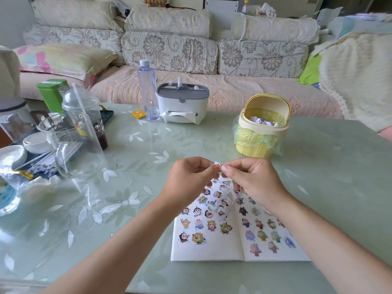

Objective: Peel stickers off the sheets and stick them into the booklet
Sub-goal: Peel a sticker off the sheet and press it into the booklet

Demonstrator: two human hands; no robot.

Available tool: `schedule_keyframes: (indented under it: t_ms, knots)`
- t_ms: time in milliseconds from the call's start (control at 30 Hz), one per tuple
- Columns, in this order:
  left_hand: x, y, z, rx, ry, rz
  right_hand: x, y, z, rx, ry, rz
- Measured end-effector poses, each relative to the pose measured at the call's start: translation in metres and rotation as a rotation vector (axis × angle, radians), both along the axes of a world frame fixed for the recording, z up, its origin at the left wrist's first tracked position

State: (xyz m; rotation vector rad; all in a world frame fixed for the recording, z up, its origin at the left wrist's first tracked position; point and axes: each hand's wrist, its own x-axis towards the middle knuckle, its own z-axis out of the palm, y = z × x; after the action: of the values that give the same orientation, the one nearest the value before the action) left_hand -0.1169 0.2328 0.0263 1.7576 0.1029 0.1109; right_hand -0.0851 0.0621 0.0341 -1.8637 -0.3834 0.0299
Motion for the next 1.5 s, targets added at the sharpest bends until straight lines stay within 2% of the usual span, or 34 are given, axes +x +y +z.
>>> schedule_keyframes:
  t_ms: [200, 467, 600, 667, 767, 833, 1100, 1500]
  knots:
    - [-0.001, -0.001, 0.001, 0.000, 0.002, -0.021, 0.000, 0.000, -0.001, -0.007, -0.026, -0.011]
    - [-0.003, -0.007, -0.003, 0.071, 0.009, 0.017, 0.003, 0.003, -0.010, -0.151, -0.127, -0.047]
    - [-0.002, -0.007, -0.002, 0.021, 0.035, 0.022, 0.001, 0.006, -0.010, -0.165, -0.163, -0.087]
    - [-0.002, -0.005, -0.001, -0.021, 0.051, 0.028, 0.001, 0.007, -0.008, -0.119, -0.097, -0.063]
    - [-0.002, -0.002, 0.000, -0.059, 0.071, 0.032, 0.002, 0.004, -0.003, 0.049, 0.117, 0.042]
    - [-0.002, 0.000, 0.001, -0.070, 0.085, 0.024, 0.001, 0.003, -0.002, 0.097, 0.173, 0.078]
    - [-0.009, -0.003, 0.008, -0.043, 0.108, -0.002, 0.002, -0.002, -0.005, -0.085, 0.023, 0.051]
    - [-0.008, -0.003, 0.004, 0.053, 0.098, -0.009, 0.002, -0.002, -0.007, -0.228, -0.171, 0.040]
